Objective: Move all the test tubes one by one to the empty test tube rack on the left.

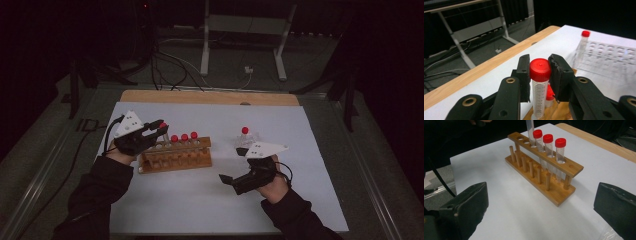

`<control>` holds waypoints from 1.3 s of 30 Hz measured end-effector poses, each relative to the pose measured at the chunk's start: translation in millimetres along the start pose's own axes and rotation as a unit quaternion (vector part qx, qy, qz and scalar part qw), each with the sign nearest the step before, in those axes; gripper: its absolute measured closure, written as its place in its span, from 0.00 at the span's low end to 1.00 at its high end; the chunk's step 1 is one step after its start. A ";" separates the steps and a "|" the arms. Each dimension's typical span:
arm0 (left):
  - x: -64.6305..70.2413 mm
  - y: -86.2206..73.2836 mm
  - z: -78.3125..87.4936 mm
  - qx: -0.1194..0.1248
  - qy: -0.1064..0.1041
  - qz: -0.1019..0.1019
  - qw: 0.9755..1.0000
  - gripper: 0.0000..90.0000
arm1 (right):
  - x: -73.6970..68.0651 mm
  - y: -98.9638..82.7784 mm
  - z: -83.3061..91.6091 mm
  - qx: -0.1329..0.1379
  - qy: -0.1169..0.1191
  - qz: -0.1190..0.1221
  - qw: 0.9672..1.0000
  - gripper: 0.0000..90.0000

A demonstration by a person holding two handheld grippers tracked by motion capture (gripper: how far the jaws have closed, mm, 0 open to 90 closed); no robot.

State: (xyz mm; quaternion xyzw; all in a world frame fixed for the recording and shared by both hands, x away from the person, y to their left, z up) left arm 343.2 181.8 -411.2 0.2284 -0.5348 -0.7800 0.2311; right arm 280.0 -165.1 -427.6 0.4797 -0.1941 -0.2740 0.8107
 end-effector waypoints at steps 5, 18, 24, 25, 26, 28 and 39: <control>-2.0 -12.0 -5.9 -0.004 -0.001 0.013 1.000 0.80 | 0.6 -0.9 0.1 0.000 0.001 0.001 1.000 0.00; -1.6 -36.3 -18.6 -0.020 -0.004 0.030 0.999 0.80 | 0.5 -1.9 0.5 -0.001 0.005 0.004 1.000 0.00; -1.1 -40.8 -20.8 -0.033 -0.003 0.029 0.999 0.80 | 0.5 -2.0 0.3 -0.002 0.004 0.005 1.000 0.00; -1.2 -41.3 -21.2 -0.034 -0.003 0.029 0.999 0.80 | 0.6 -2.0 0.3 -0.002 0.004 0.003 1.000 0.00; -1.2 -41.7 -21.6 -0.037 -0.004 0.030 0.999 0.80 | 0.7 -2.0 0.2 -0.001 0.004 0.003 1.000 0.00; -0.6 -43.0 -23.5 -0.046 -0.003 0.027 0.999 0.80 | 0.7 -2.0 0.4 -0.002 0.004 0.002 1.000 0.00; -2.1 -42.3 -22.9 -0.055 -0.004 0.037 0.998 0.79 | 1.6 -0.1 3.3 0.001 0.005 0.007 1.000 0.00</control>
Point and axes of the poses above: each handheld gripper's, and its own axes: z roughly backward along the jaws, y roughly out of its top, x roughly to its right, the point moved 1 cm from there along -z, roughly forward along the jaws, and after that the axes turned 7 degrees about -y, right-handed, at the moved point
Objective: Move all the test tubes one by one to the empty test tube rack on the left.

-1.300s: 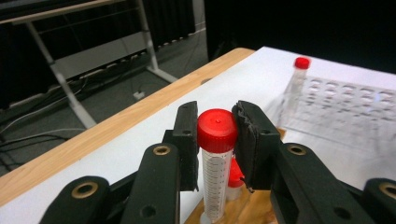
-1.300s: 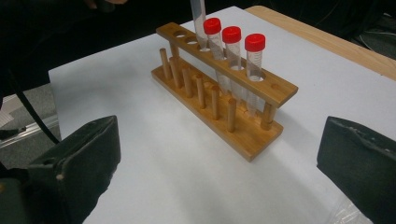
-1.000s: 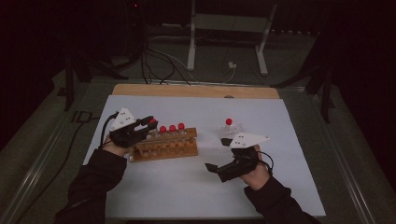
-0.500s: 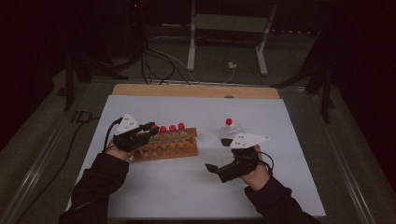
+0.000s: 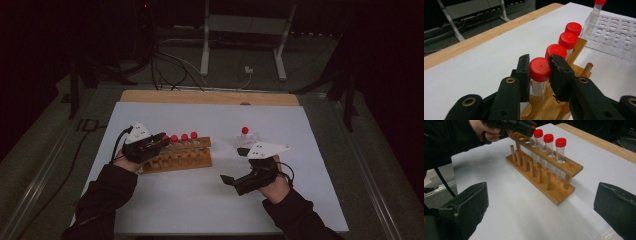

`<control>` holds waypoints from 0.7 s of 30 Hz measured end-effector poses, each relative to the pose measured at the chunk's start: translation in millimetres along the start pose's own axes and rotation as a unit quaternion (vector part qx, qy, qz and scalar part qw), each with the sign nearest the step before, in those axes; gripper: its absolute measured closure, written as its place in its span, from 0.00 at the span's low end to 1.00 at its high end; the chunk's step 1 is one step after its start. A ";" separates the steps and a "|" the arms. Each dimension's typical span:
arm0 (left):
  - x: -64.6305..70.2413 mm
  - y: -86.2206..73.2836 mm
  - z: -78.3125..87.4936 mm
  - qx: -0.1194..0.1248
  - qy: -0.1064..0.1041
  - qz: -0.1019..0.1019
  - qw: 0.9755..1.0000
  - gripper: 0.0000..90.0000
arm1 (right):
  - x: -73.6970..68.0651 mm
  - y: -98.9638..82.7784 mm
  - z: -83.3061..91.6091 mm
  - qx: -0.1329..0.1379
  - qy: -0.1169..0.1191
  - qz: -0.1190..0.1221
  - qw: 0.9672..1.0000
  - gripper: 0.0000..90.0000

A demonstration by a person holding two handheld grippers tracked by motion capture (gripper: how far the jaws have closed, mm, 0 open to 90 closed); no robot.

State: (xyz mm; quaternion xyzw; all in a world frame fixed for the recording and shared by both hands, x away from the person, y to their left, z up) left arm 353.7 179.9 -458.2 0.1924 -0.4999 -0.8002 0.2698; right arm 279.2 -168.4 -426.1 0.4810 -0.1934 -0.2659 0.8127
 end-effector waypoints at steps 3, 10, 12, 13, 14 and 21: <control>-1.0 -0.1 2.3 0.000 -0.006 0.005 1.000 0.78 | 1.1 1.2 1.8 0.002 -0.001 0.002 1.000 0.00; 2.2 1.3 17.4 0.006 -0.021 0.008 1.000 0.46 | 9.2 4.8 8.5 0.009 -0.015 0.001 1.000 0.00; 5.2 2.3 22.4 0.009 -0.025 0.008 1.000 0.36 | 13.8 6.0 10.1 0.013 -0.021 0.001 1.000 0.00; 6.8 2.8 24.9 0.010 -0.033 0.007 0.999 0.30 | 16.7 6.6 10.7 0.015 -0.025 0.000 1.000 0.00; 8.5 3.3 27.0 0.011 -0.045 0.011 0.999 0.25 | 19.7 7.2 11.2 0.016 -0.031 -0.001 0.999 0.00; 24.1 7.0 35.5 0.015 -0.084 0.011 0.996 0.02 | 49.2 6.6 9.5 0.014 -0.042 -0.012 0.999 0.00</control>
Point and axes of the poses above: each handheld gripper's, and its own axes: z roughly backward along the jaws, y roughly out of its top, x roughly to its right, the point moved 1 cm from there along -z, roughly forward along the jaws, and after that the axes turned 7 degrees about -y, right-handed, at the moved point
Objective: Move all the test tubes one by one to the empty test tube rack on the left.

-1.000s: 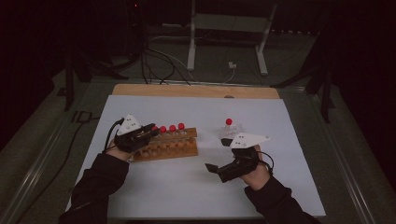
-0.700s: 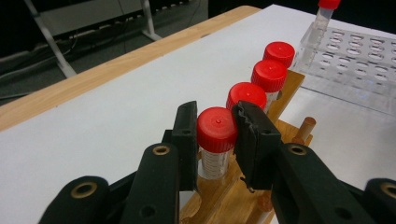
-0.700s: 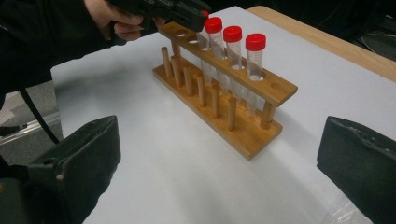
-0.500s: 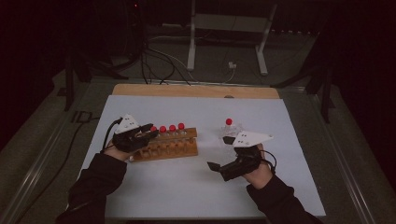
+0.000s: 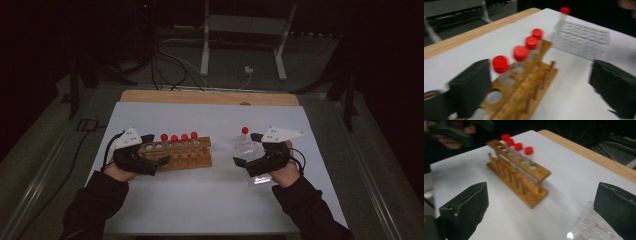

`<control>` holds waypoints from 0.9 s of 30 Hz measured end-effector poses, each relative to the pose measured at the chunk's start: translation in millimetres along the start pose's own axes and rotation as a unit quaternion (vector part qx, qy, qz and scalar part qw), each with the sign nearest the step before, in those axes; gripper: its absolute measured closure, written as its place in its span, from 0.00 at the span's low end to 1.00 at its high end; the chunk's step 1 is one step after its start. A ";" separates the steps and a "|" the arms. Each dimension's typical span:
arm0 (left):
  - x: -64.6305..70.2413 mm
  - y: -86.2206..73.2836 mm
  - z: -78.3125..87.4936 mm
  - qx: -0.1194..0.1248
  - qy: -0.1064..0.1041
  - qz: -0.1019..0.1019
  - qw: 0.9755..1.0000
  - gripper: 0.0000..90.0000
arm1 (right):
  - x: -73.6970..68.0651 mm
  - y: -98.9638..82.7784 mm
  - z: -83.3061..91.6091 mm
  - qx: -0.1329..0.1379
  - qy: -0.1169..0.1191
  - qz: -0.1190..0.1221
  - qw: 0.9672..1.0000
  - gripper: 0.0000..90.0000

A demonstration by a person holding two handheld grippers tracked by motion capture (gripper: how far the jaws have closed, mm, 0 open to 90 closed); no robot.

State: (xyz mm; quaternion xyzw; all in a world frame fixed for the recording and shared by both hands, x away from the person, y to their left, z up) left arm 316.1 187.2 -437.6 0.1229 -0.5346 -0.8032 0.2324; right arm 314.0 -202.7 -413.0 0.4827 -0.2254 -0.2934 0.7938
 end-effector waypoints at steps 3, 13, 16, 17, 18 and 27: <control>5.8 2.5 1.0 0.007 -0.003 -0.008 1.000 0.02 | 15.0 -0.2 -2.9 -0.004 -0.011 -0.007 1.000 0.00; 11.8 3.5 4.3 0.020 -0.021 -0.014 0.999 0.02 | 52.3 -15.9 -25.4 -0.040 -0.039 -0.013 0.998 0.00; 12.8 4.0 4.5 0.020 -0.019 -0.016 0.999 0.02 | 59.6 -23.6 -34.4 -0.052 -0.051 -0.020 0.997 0.06; 13.0 4.2 4.4 0.020 -0.015 -0.017 1.000 0.02 | 61.8 -25.9 -37.4 -0.057 -0.054 -0.024 0.997 0.07; 13.0 4.2 4.6 0.021 -0.021 -0.016 0.999 0.02 | 63.9 -27.9 -40.3 -0.061 -0.056 -0.026 0.996 0.08; 13.0 3.5 4.4 0.019 -0.022 -0.018 0.999 0.02 | 73.8 -37.7 -59.1 -0.083 -0.064 -0.022 0.994 0.43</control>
Point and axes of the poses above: each handheld gripper's, and its own axes: z roughly backward along the jaws, y roughly out of its top, x roughly to its right, the point moved 1 cm from there along -z, roughly forward along the jaws, and after that the axes turned 7 degrees about -y, right-handed, at the moved point
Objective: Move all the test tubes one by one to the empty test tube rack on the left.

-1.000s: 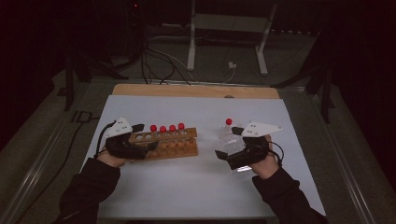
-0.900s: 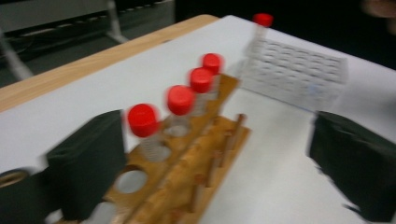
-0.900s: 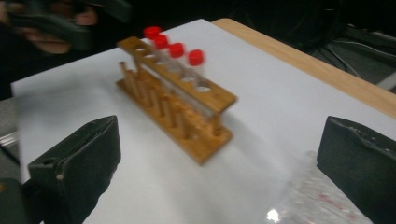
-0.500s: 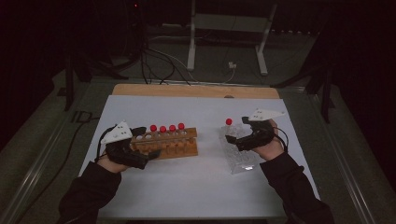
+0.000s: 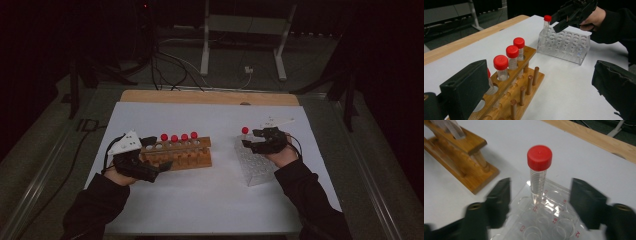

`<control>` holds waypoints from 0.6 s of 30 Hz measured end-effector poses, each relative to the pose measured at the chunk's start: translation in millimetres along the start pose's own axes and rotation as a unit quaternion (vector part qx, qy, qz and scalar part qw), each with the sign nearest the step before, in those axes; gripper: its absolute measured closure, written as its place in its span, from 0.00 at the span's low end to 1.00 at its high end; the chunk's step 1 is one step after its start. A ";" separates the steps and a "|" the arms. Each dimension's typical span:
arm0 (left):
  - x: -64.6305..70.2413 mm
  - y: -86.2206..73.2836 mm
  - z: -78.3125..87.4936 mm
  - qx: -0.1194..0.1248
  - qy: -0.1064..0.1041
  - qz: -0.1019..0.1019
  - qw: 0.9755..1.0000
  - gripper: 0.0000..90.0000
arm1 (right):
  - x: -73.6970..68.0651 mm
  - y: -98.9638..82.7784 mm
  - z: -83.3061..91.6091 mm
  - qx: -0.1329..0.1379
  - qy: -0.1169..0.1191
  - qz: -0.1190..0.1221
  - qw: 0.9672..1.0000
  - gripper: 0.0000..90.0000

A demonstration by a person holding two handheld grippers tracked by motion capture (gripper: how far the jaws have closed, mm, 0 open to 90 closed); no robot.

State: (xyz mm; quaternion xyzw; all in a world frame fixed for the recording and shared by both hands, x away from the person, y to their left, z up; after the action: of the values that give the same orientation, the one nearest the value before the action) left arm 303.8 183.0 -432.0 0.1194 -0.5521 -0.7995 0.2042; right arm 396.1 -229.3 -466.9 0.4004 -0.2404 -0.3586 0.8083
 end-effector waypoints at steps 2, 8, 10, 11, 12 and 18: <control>-0.1 -0.2 -0.4 -0.003 0.003 -0.001 1.000 0.02 | -0.2 0.0 -4.5 -0.007 -0.001 0.007 1.000 0.51; -0.8 -0.5 -0.4 -0.003 0.003 0.000 1.000 0.02 | -2.6 0.7 -13.6 -0.018 -0.013 0.038 0.999 0.68; -0.9 -0.5 -0.1 -0.001 0.002 0.001 1.000 0.02 | -2.3 2.2 -14.7 -0.018 -0.012 0.037 0.999 0.73; -0.9 -0.6 -0.2 -0.003 0.002 0.000 1.000 0.02 | -2.5 2.9 -15.4 -0.019 -0.011 0.037 0.999 0.75; -0.7 -0.7 -0.3 -0.003 0.002 -0.001 1.000 0.02 | -2.5 3.5 -16.3 -0.021 -0.005 0.035 0.999 0.79; -0.6 -0.5 -1.2 -0.005 0.003 0.000 1.000 0.02 | -4.7 6.3 -17.5 -0.028 0.003 0.036 0.999 0.84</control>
State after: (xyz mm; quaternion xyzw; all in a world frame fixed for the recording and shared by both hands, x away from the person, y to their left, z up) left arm 304.7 182.5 -432.9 0.1210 -0.5475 -0.8019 0.2063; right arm 407.5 -214.7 -472.1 0.3701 -0.2422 -0.3349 0.8320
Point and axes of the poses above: each handheld gripper's, and its own axes: z roughly backward along the jaws, y roughly out of its top, x roughly to its right, the point moved 1 cm from there along -z, roughly forward along the jaws, and after that the axes turned 7 degrees about -y, right-handed, at the moved point
